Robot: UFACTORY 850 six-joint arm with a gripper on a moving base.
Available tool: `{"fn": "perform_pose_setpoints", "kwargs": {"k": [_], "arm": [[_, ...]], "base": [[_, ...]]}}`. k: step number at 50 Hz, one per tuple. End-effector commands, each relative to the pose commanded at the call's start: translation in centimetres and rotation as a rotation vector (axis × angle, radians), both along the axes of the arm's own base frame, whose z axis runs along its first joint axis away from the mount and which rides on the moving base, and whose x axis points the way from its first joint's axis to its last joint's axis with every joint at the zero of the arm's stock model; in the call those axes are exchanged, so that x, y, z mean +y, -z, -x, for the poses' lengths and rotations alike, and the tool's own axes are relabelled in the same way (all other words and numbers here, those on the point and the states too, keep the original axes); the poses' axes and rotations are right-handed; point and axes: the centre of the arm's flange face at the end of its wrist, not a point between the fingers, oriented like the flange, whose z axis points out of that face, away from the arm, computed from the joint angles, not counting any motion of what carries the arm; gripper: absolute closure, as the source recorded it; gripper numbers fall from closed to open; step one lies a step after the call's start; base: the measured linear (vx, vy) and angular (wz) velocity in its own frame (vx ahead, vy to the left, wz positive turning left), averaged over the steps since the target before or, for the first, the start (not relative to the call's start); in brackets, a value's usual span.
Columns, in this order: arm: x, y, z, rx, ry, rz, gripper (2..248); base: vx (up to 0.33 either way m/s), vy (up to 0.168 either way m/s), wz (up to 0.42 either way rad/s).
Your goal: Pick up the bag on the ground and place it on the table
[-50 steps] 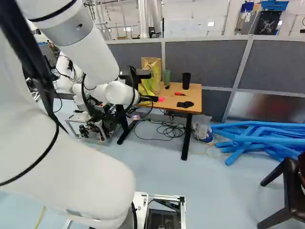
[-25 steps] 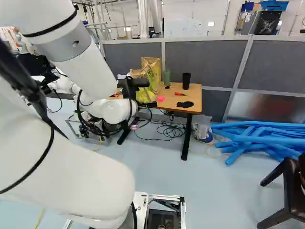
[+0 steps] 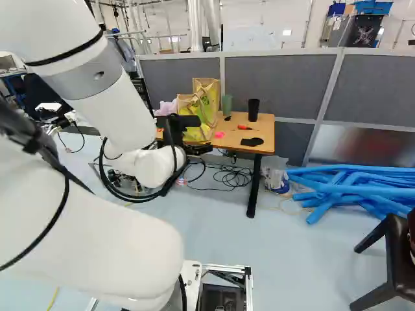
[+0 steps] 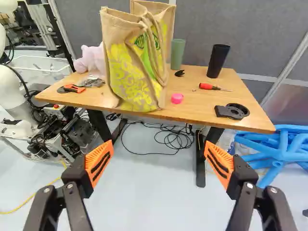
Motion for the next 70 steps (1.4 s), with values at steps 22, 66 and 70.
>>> {"fn": "perform_pose_setpoints", "kwargs": {"k": [22, 66, 70], "arm": [[0.1, 0.8, 1.4, -0.031, -0.006, -0.003, 3], [0.1, 0.9, 1.6, -0.037, -0.007, -0.004, 3], [0.1, 0.9, 1.6, -0.037, -0.007, -0.004, 3]], "base": [[0.0, 0.0, 0.0], [0.0, 0.0, 0.0], [0.0, 0.0, 0.0]]}}
